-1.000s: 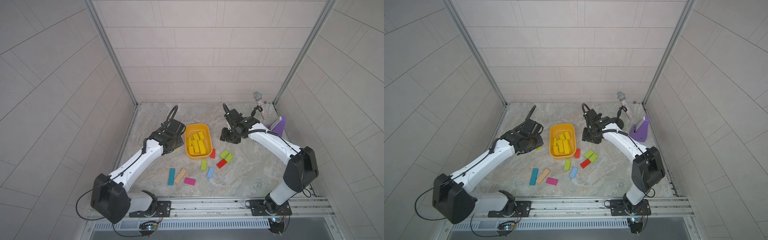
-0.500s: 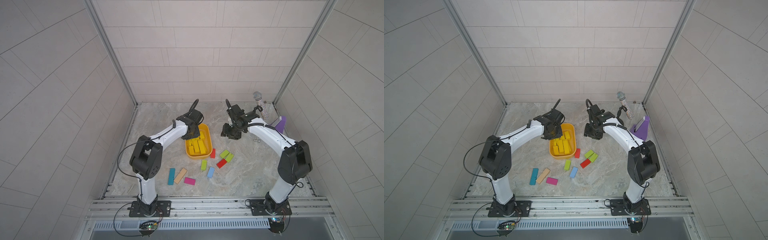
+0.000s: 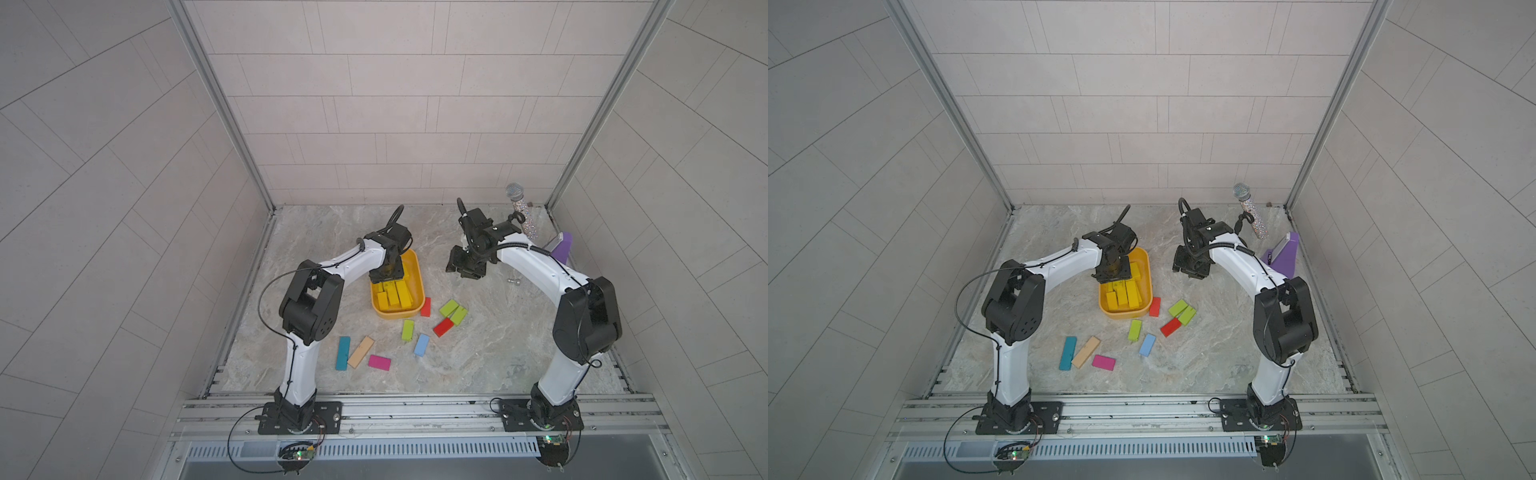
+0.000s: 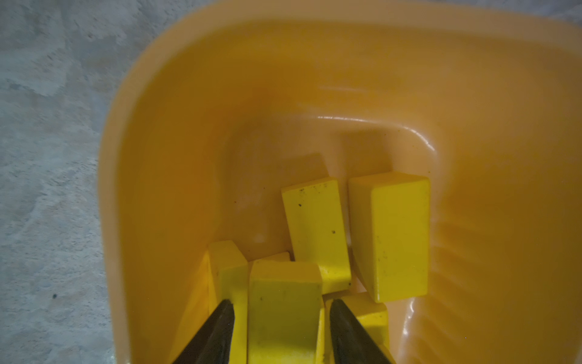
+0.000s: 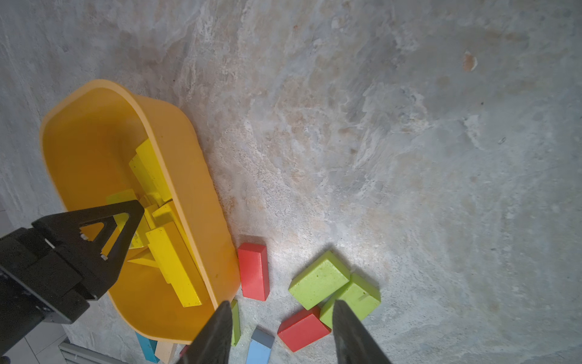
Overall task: Pick out the yellow building blocks
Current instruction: Place the building block in the storage box, then reset both arms
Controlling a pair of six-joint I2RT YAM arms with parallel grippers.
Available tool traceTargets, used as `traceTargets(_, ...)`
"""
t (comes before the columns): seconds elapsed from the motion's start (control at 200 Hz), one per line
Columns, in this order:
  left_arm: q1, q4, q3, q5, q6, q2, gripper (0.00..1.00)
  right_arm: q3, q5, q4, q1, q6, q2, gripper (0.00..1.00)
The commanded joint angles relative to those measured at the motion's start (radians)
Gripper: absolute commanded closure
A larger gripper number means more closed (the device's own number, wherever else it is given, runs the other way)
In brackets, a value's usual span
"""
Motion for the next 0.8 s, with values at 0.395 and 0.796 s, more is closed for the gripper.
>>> traceTargets(0.395,0.003,0.050,-0.168,-0.136,-0.006,-0.310,0.14,-0.168,0.089,0.068,-0.015,0.033,-0.236,0.47)
traceTargets(0.796,0.066,0.191,-0.540,-0.417,0.019,-0.666,0.18,-0.511,0.303,0.249,-0.120,-0.030,-0.582,0.48)
